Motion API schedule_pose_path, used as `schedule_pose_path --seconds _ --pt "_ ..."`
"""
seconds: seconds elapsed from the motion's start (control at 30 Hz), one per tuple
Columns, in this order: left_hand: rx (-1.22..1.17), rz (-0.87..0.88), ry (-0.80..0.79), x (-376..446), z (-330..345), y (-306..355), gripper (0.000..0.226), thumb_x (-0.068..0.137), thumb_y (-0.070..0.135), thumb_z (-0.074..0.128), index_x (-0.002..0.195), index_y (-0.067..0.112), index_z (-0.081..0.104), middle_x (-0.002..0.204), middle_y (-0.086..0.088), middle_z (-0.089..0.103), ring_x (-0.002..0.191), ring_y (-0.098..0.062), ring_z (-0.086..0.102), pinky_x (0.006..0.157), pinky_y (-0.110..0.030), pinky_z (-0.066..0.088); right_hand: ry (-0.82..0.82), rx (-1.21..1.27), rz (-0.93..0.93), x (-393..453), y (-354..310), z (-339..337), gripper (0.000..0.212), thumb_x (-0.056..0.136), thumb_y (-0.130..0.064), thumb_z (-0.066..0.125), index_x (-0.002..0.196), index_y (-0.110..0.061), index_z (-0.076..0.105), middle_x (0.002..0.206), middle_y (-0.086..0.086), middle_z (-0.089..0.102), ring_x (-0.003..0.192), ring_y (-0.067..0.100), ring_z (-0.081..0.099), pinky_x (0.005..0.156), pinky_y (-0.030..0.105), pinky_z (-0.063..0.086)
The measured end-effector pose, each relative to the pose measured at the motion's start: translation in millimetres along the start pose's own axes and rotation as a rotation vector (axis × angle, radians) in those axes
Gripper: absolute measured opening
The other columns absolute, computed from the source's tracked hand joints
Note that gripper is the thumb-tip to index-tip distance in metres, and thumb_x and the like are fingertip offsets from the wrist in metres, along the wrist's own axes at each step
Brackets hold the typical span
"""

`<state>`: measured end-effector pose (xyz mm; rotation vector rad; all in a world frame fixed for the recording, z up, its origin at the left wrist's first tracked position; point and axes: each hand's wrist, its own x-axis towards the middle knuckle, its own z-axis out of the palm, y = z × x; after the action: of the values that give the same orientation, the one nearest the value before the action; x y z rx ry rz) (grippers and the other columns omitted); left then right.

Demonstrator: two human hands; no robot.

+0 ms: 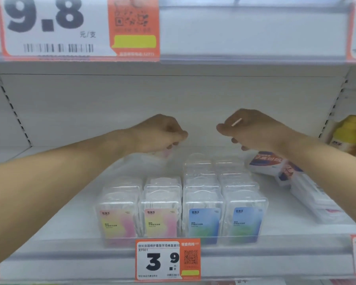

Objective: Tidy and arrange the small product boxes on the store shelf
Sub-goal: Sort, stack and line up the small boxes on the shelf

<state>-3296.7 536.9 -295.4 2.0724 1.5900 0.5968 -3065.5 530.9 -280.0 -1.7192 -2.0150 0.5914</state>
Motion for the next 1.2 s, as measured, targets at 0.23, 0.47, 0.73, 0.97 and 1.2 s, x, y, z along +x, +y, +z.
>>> schedule_pose_path --seconds 0.23,0.47,0.73,0.97,1.2 --pt "0.692 -0.323 0.083 9 -24 -97 0.094 0.079 0.058 0.066 0.148 0.015 0.02 0.142 -0.015 0.03 0.132 -0.035 0.032 0.103 -0.046 0.038 -0.143 -0.351 -0.36 66 -73 52 0.048 0.086 -0.037 0.071 0.129 -0.024 0.052 0.117 -0.006 0.044 0.101 0.016 0.047 0.083 0.027 0.039" --pt "0.666 -0.286 -0.104 -4 -30 -146 0.081 0.081 0.047 0.067 0.146 0.016 0.03 0.131 -0.007 0.047 0.123 -0.028 0.047 0.103 -0.036 0.042 -0.46 -0.551 -0.086 109 -110 118 0.047 0.086 -0.046 0.066 0.116 -0.01 0.063 0.123 0.01 0.063 0.106 0.031 0.065 0.092 0.042 0.056" --pt "0.457 -0.386 -0.157 -27 -46 -146 0.055 0.069 0.061 0.07 0.119 0.041 0.056 0.125 0.005 0.05 0.112 -0.019 0.052 0.093 -0.033 0.049 -0.526 -0.605 0.042 116 -117 138 0.033 0.087 -0.042 0.068 0.094 -0.011 0.071 0.087 0.01 0.069 0.072 0.025 0.064 0.08 0.032 0.056" --pt "0.512 -0.125 0.112 -45 -52 -141 0.11 0.046 0.049 0.089 0.14 0.023 0.037 0.117 0.001 0.036 0.111 -0.019 0.043 0.092 -0.034 0.048 -0.695 -0.405 0.175 110 -117 142 0.037 0.075 -0.034 0.084 0.103 -0.015 0.068 0.096 0.006 0.062 0.082 0.02 0.05 0.072 0.03 0.042" --pt "0.349 -0.04 0.287 -64 -50 -124 0.105 0.044 0.042 0.092 0.128 0.03 0.031 0.114 0.0 0.044 0.101 -0.021 0.048 0.08 -0.029 0.042 -0.487 -0.282 0.065 82 -127 129 0.027 0.08 -0.024 0.08 0.088 -0.012 0.056 0.079 0.008 0.04 0.063 0.023 0.036 0.063 0.033 0.037"
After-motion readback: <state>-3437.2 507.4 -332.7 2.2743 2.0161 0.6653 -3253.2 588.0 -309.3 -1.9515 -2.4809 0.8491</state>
